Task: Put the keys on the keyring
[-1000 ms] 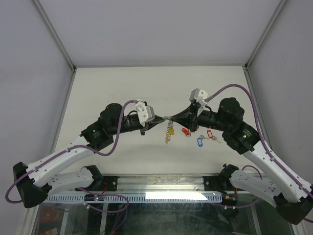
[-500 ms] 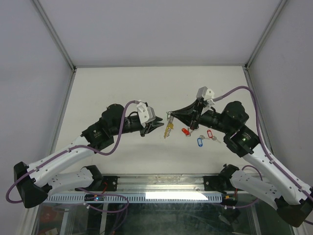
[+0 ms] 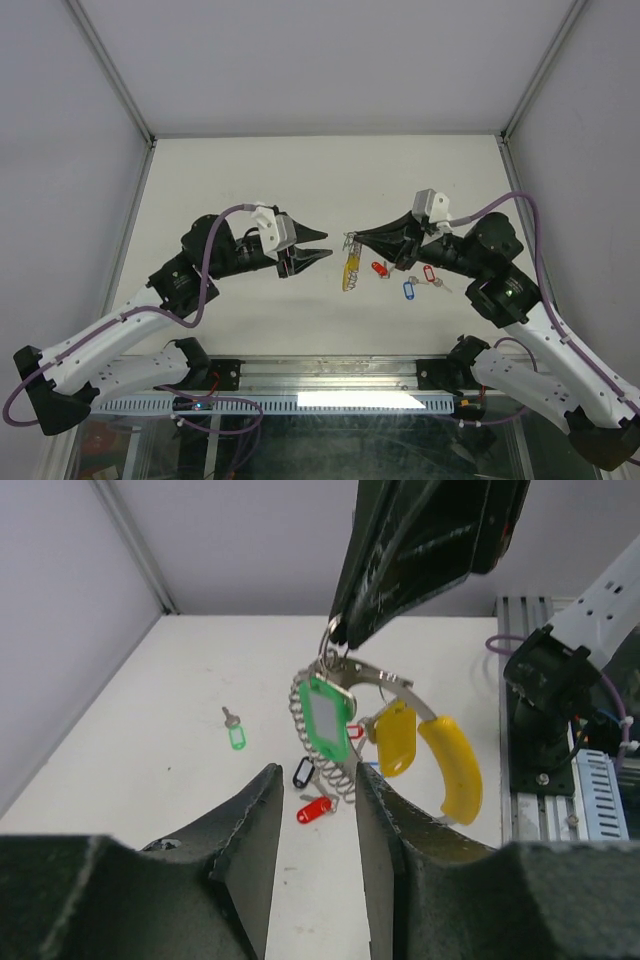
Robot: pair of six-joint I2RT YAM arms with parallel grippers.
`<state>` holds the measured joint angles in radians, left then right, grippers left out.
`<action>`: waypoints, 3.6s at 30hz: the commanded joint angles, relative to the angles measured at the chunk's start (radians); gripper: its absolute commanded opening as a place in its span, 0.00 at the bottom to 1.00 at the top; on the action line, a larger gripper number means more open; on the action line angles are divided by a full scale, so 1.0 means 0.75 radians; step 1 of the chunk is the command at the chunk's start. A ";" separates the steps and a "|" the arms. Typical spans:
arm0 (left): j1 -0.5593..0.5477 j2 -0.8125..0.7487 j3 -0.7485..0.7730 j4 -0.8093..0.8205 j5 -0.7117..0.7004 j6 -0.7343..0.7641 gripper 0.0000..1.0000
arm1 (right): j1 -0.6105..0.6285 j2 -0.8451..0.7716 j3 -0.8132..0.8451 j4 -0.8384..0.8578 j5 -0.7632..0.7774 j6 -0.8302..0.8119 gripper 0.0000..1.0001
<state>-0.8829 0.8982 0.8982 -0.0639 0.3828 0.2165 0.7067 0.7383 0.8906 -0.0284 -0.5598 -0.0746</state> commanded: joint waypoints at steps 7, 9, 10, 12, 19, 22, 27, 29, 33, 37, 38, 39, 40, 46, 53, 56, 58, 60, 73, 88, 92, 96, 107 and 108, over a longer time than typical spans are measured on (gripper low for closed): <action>0.001 0.015 0.071 0.277 0.177 -0.150 0.36 | -0.001 -0.007 0.044 -0.018 -0.133 -0.106 0.00; 0.003 0.024 0.072 0.298 0.194 -0.163 0.36 | -0.001 -0.004 0.048 -0.023 -0.147 -0.111 0.00; 0.003 0.029 0.071 0.305 0.205 -0.167 0.37 | 0.000 -0.003 0.050 -0.025 -0.157 -0.113 0.00; 0.002 0.040 0.074 0.316 0.222 -0.174 0.37 | -0.001 0.004 0.055 -0.032 -0.177 -0.116 0.00; 0.003 0.112 0.085 0.289 0.293 -0.161 0.31 | -0.001 0.013 0.063 -0.028 -0.206 -0.115 0.00; 0.003 0.128 0.093 0.285 0.312 -0.155 0.31 | -0.001 0.011 0.064 -0.030 -0.210 -0.112 0.00; 0.002 0.146 0.095 0.269 0.317 -0.146 0.24 | 0.000 0.005 0.067 -0.030 -0.211 -0.109 0.00; 0.002 0.149 0.095 0.270 0.322 -0.145 0.21 | 0.000 0.007 0.069 -0.032 -0.214 -0.107 0.00; 0.002 0.152 0.100 0.271 0.320 -0.145 0.12 | -0.001 0.012 0.070 -0.035 -0.218 -0.105 0.00; 0.003 0.158 0.100 0.260 0.324 -0.145 0.00 | 0.001 0.016 0.068 -0.029 -0.217 -0.107 0.00; 0.003 0.159 0.101 0.252 0.324 -0.143 0.00 | 0.000 0.016 0.067 -0.027 -0.216 -0.107 0.00; 0.001 0.160 0.104 0.240 0.324 -0.137 0.00 | 0.000 0.016 0.069 -0.025 -0.216 -0.107 0.00; 0.001 0.161 0.108 0.220 0.324 -0.129 0.00 | 0.000 0.015 0.069 -0.025 -0.215 -0.108 0.00; 0.003 0.175 0.198 -0.028 0.267 0.008 0.00 | -0.001 0.018 0.114 -0.167 -0.221 -0.177 0.08; 0.002 0.225 0.350 -0.355 0.161 0.187 0.00 | -0.001 0.112 0.286 -0.567 -0.225 -0.357 0.32; 0.003 0.253 0.416 -0.471 0.143 0.252 0.00 | -0.001 0.146 0.314 -0.638 -0.180 -0.364 0.35; 0.003 0.272 0.448 -0.527 0.137 0.281 0.00 | 0.000 0.178 0.326 -0.656 -0.128 -0.350 0.36; 0.002 0.287 0.473 -0.567 0.126 0.304 0.00 | -0.001 0.221 0.337 -0.668 -0.099 -0.341 0.37; 0.003 0.352 0.547 -0.699 0.091 0.365 0.00 | 0.001 0.367 0.368 -0.579 -0.200 -0.301 0.40; 0.002 0.359 0.557 -0.702 0.113 0.378 0.00 | 0.001 0.431 0.357 -0.540 -0.236 -0.285 0.36; 0.002 0.358 0.555 -0.702 0.126 0.381 0.00 | 0.001 0.445 0.358 -0.543 -0.239 -0.291 0.32; 0.001 0.367 0.560 -0.705 0.142 0.383 0.00 | 0.002 0.449 0.358 -0.543 -0.233 -0.293 0.26; 0.001 0.377 0.578 -0.716 0.181 0.400 0.00 | 0.001 0.449 0.358 -0.543 -0.242 -0.295 0.10; 0.002 0.376 0.578 -0.717 0.184 0.401 0.00 | 0.001 0.448 0.361 -0.542 -0.239 -0.297 0.03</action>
<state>-0.8822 1.1858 1.2781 -0.6304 0.4656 0.4957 0.7067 1.0794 1.1244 -0.4835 -0.7273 -0.2974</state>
